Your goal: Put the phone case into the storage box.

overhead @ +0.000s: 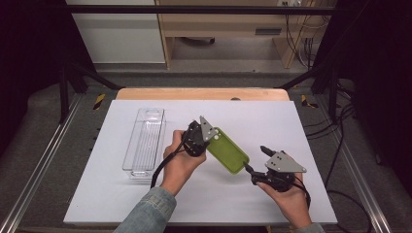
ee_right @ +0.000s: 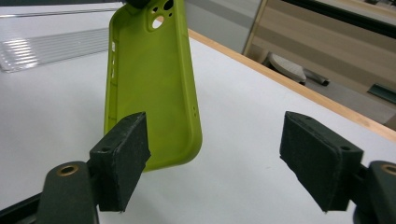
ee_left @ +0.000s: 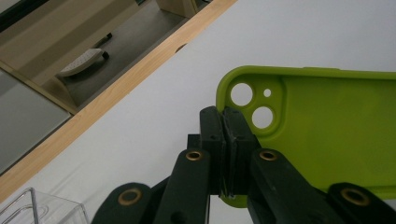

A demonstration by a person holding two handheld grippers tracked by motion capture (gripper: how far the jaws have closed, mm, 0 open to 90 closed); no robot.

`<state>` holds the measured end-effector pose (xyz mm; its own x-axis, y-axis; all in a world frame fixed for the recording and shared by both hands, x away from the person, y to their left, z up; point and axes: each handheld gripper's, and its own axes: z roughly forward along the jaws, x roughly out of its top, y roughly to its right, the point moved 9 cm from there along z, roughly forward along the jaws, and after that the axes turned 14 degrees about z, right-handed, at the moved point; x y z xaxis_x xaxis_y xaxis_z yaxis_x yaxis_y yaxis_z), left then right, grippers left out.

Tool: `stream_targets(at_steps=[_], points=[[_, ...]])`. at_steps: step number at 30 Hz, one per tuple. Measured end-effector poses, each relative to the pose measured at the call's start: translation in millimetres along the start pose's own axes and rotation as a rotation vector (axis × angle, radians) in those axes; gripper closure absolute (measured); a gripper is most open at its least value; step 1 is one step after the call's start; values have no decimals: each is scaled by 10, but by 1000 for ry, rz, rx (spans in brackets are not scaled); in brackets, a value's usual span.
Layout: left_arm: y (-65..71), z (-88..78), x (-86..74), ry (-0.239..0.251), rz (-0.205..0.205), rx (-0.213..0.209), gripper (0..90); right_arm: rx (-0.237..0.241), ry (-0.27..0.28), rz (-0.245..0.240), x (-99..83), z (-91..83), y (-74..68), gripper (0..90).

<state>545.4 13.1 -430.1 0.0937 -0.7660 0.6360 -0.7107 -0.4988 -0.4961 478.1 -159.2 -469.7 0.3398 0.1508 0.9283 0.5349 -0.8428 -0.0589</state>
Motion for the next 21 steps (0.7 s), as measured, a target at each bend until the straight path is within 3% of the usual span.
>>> stream_targets(at_steps=[4, 6, 12, 15, 18, 21], points=[[-41, -38, -32, 0, -3, 9, 878, 6, -2, 9, -23, -17, 51, 162], [-75, -69, -45, 2, -8, 15, 878, -20, 21, 11, -8, -35, 109, 160], [-185, -169, -83, 9, -10, 36, 877, -9, 53, 54, -27, -84, 222, 117], [-291, -249, -131, 12, -12, 57, 877, -42, 71, 53, -73, -94, 309, 123], [-387, -320, -169, 12, -10, 73, 877, -129, 79, 23, -94, -118, 423, 127], [-497, -398, -199, 15, -9, 98, 877, -124, 91, 54, -111, -129, 446, 104]])
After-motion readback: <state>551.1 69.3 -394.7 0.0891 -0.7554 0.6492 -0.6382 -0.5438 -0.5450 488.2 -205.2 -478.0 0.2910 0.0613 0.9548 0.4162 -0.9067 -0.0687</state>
